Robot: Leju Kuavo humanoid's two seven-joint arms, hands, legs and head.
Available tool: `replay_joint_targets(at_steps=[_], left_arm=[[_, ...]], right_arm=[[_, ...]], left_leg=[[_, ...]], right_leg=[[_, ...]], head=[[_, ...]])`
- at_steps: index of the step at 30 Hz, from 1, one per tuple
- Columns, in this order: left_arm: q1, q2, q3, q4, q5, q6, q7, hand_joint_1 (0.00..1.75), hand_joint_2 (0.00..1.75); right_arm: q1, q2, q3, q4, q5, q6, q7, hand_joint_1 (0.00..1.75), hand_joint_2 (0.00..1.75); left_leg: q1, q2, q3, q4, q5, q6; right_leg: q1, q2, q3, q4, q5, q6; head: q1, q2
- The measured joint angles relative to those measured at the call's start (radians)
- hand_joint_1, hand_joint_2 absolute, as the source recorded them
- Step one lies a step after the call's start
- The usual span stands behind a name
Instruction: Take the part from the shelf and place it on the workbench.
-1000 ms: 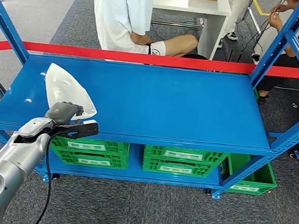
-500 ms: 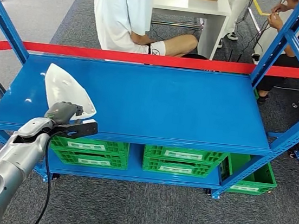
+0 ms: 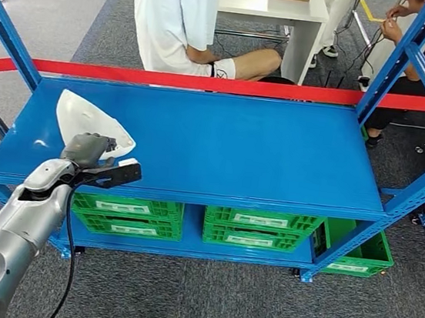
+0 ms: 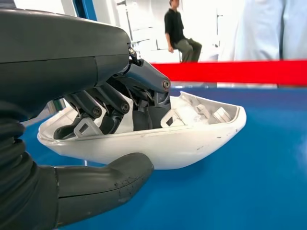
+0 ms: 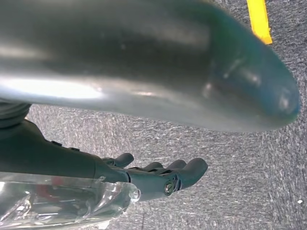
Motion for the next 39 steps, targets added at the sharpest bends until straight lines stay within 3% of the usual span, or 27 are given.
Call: replay_joint_targets(at_steps=[18,39], left_arm=[[0.005,-0.011,0.001,-0.200,-0.096,-0.022,0.045,1.75,1.75],[-0.019,-0.017,-0.001,-0.238,-0.090,-0.074,0.041,1.75,1.75]], right_arm=[[-0.001,0.000,0.000,0.000,0.005,0.000,0.002,0.00,0.00],[-0.001,0.000,0.000,0.000,0.009,-0.001,0.000,0.00,0.00]], left_leg=[[0.000,0.000,-0.001,0.000,0.000,0.000],[0.000,0.000,-0.001,0.000,0.000,0.000]], right_leg=[[0.000,0.000,-0.001,0.000,0.000,0.000],[0.000,0.000,-0.001,0.000,0.000,0.000]], head=[[0.000,0.000],[0.000,0.000]])
